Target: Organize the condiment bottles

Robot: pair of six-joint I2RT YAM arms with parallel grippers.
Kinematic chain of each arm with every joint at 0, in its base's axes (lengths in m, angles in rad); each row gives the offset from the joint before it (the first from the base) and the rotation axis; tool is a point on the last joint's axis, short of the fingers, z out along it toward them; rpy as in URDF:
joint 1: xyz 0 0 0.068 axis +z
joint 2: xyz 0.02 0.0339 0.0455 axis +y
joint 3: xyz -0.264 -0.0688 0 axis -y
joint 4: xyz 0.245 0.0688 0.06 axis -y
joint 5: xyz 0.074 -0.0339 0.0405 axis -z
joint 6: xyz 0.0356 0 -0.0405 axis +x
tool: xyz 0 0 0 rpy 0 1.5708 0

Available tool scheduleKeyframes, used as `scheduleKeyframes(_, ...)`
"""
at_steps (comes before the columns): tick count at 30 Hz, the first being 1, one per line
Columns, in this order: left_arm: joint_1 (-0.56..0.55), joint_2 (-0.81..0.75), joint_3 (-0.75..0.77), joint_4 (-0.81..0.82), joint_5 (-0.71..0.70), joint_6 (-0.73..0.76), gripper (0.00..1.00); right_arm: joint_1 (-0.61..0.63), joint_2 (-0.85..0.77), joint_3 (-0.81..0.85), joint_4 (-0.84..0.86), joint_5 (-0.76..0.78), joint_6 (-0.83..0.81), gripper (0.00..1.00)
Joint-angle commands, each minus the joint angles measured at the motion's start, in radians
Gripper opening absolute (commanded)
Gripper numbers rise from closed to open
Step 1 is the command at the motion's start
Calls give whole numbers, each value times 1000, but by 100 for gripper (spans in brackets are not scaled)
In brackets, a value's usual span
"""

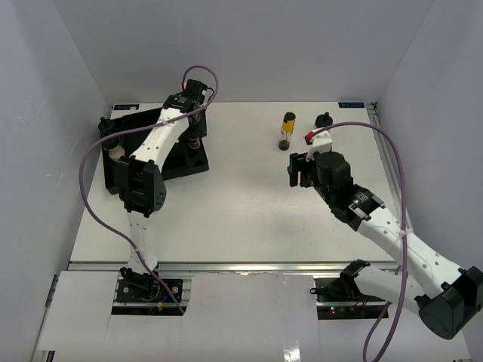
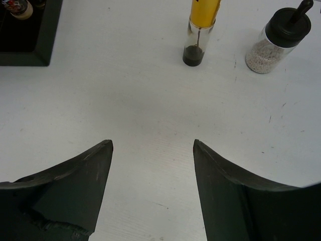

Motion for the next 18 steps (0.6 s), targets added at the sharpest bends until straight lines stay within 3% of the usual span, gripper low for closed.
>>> scheduleKeyframes(1,14,18,-25,68,28,17,0,-3,-19,-13,57,7,-6,72)
scheduleKeyframes(4,31,29,-42,89,47,17,2,-3,-18,-15,61,8,-6,72)
scheduleKeyframes(11,50,44,-85,121,69,15,17,-1,-23,-18,63,14,-7,72)
scheduleKeyframes(14,53,44,-105,131,75,17,35,-2,-26,-19,65,15,-7,72)
scheduleKeyframes(18,55,39,-113,131,70,18,73,-3,-30,-19,65,14,-9,72)
